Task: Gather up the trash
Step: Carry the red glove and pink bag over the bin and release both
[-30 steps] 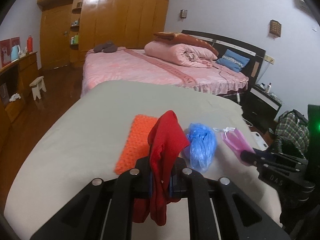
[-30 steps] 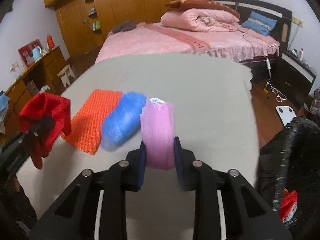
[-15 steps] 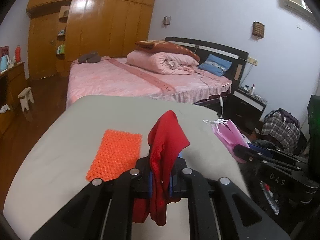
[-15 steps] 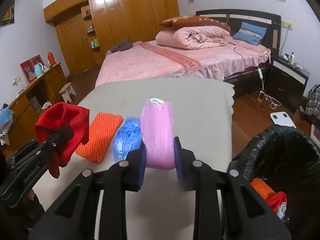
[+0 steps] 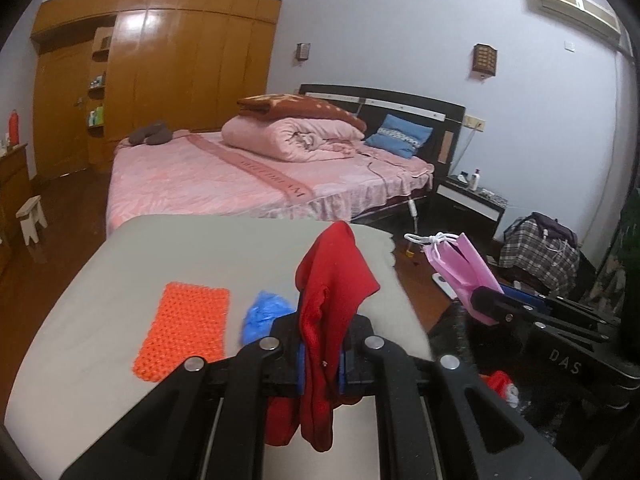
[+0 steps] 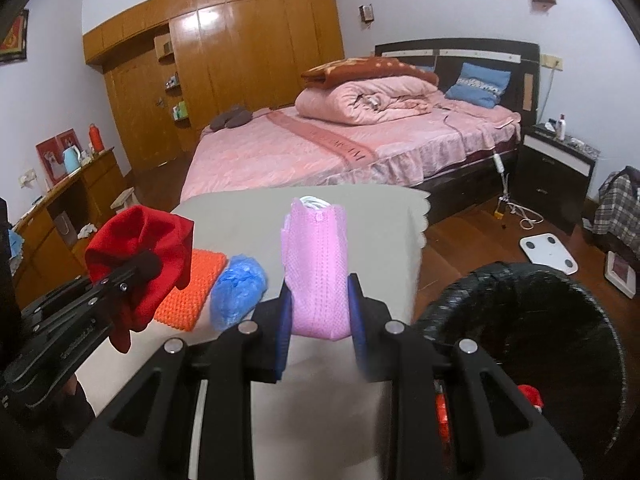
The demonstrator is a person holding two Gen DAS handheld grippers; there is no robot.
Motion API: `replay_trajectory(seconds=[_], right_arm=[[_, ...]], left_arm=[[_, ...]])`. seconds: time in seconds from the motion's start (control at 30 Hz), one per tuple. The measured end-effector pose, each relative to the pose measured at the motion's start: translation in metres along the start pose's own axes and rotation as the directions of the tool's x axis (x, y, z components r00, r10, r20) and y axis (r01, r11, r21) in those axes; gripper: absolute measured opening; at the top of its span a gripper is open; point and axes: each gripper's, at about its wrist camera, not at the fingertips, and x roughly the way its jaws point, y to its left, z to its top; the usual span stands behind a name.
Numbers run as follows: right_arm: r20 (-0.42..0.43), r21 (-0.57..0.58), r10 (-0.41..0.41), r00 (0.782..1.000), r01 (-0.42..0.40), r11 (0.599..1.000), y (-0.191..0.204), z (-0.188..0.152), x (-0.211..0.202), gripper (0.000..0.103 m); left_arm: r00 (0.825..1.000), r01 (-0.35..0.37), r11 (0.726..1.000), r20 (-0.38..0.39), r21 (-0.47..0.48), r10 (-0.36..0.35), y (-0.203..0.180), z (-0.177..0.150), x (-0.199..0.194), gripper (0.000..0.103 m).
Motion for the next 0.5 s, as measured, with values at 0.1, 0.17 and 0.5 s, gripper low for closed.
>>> replay_trajectory(seconds=[0.1,0.17,0.5], right_arm=[[0.014,0.010,-0.024,1.000,0.024,1.000,-0.014,-0.002,-0.010,0.025],[0.019,0.021,-0.045,0.999,0.045,0.999,-0.024,-0.005,-0.016,0.025],[0.022,0.089,-0.169,0.985,0.166,0.982,-0.080,-0.027,-0.042,0.025]], left_arm=[[1.000,0.029,1.000,0.004,0.012,-0.029,-0.014,0.003,0.000,0.011],[0.999,0.048,0.999,0.006,0.026,-0.048,-0.024,0.004,0.002,0.011],[0.984,0.177,0.980,-0.012,0.088,-0.176,-0.081,0.004,0.010,0.011]])
